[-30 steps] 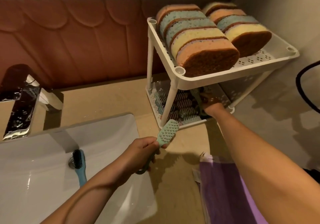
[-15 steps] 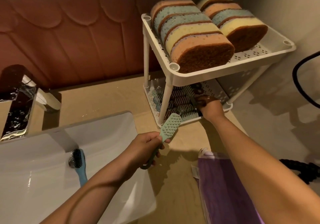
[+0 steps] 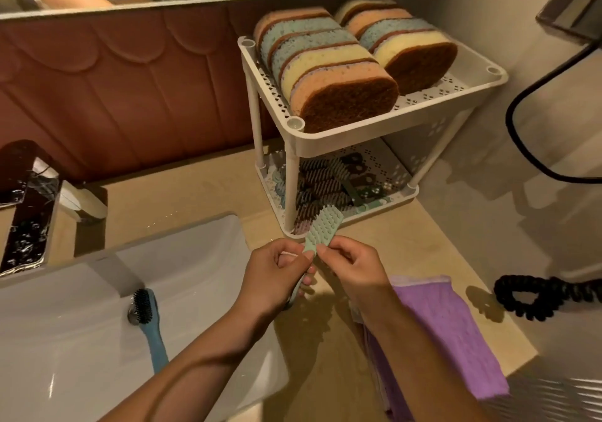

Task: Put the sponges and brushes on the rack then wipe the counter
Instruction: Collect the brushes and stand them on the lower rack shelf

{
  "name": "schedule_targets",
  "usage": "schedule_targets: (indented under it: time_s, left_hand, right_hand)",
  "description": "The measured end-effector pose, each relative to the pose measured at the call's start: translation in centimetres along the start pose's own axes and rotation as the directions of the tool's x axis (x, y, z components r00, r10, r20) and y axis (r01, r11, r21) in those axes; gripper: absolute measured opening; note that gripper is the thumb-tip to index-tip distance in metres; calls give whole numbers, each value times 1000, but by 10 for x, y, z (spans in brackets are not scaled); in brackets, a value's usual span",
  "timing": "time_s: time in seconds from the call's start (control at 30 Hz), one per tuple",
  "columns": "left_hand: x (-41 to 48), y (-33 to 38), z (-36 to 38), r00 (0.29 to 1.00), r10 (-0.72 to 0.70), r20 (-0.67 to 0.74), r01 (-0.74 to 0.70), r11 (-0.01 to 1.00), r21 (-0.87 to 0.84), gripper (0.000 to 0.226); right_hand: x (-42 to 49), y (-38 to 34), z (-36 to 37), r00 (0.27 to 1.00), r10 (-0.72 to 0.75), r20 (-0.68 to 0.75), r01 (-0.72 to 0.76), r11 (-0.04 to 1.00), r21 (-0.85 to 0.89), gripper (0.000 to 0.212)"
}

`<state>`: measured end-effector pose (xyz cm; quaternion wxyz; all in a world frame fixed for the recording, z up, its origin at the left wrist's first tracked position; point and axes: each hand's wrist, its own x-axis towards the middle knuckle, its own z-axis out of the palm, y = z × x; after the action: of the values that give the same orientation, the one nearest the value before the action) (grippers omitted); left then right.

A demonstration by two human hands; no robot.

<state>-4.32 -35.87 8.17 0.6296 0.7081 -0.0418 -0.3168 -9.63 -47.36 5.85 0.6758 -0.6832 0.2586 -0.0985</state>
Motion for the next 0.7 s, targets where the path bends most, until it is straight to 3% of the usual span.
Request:
schedule_targets:
  time_s: [0.3,0.47,0.6,0.7]
  left_hand:
    - [-3,-6,11,992,-38,117,22,992,128,16]
    - [2,-2,18,989,-12,145,-8,990,142,16]
    - [11,0,23,988,-29,151,-2,981,196,21]
    - [23,-1,17,999,-16,35,7,970,243,18]
  right_hand:
    - [6,-1,-16,977,109,-185,-84,987,139,13]
    - [2,3,-14,988,142,-53,-127,967,223,10]
    - [16,-7,-25,990,123,-64,-114,986,122,10]
    - [41,-23,-45,981,119,-156,-115,993,32,15]
